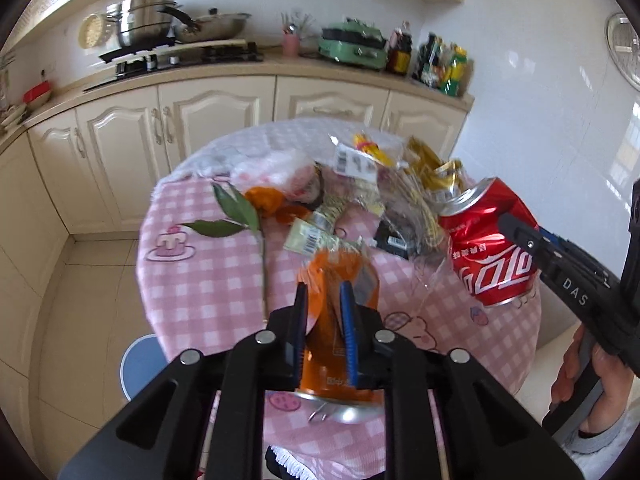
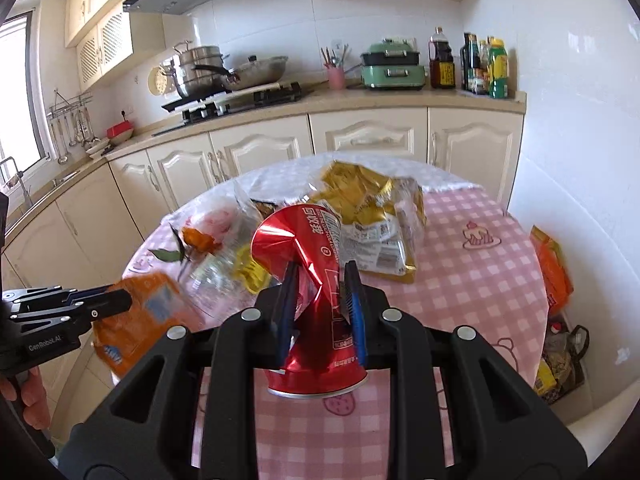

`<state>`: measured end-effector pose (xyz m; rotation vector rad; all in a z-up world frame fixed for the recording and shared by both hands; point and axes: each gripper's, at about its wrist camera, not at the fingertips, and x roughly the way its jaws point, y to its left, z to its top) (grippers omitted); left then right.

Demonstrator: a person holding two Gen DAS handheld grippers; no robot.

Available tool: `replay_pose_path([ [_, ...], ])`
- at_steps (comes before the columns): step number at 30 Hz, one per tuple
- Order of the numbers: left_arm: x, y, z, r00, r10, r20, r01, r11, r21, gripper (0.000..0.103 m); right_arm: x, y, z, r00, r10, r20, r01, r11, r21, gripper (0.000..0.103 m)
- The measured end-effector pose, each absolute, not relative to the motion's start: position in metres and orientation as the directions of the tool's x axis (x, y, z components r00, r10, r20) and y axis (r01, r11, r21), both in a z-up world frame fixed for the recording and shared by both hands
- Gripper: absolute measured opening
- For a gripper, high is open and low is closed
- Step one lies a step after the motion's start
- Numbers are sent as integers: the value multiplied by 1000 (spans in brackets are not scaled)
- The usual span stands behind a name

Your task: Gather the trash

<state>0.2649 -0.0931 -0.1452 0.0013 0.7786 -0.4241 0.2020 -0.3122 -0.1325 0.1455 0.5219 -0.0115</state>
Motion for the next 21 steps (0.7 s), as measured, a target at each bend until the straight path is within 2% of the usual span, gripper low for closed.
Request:
replay_pose_path([
  [5, 253, -73, -131, 671, -396, -627, 360, 913, -191, 10, 191, -287, -103, 904, 33, -426, 8, 996, 93, 23],
  [6, 253, -70, -131, 664, -405, -629, 366, 909, -199, 8, 190, -280, -98, 908, 39, -417, -4, 996, 84, 23],
  [7, 253, -68, -133, 659, -404, -635, 364, 910, -202, 0, 189, -272, -94, 912, 44, -407, -15, 997, 75, 23],
  [10, 256, -72, -149, 642, -396, -656, 361, 911, -197, 0, 193, -260, -92, 911, 52, -409, -29, 998, 64, 23],
  [12, 254, -78, -161, 698, -346, -627, 342, 930, -134, 0, 195, -254, -95, 913, 33, -408, -16, 999, 44, 23],
  [13, 258, -83, -174, 695, -328, -639, 325, 937, -127, 0, 196, -251, -98, 913, 28, -408, -12, 999, 41, 23],
  [15, 270, -83, -201, 639, -375, -672, 299, 926, -232, 0, 200, -247, -108, 902, 57, -429, -31, 997, 67, 23],
  [16, 272, -83, -210, 610, -382, -695, 301, 922, -243, 0, 200, -243, -114, 896, 82, -437, -53, 996, 77, 23],
  [18, 264, -67, -218, 586, -449, -674, 342, 892, -296, 0, 196, -234, -120, 895, 88, -438, -72, 996, 53, 22],
  [21, 254, -26, -214, 574, -480, -663, 356, 876, -326, 0, 195, -221, -133, 859, 186, -476, -151, 982, 113, 22],
])
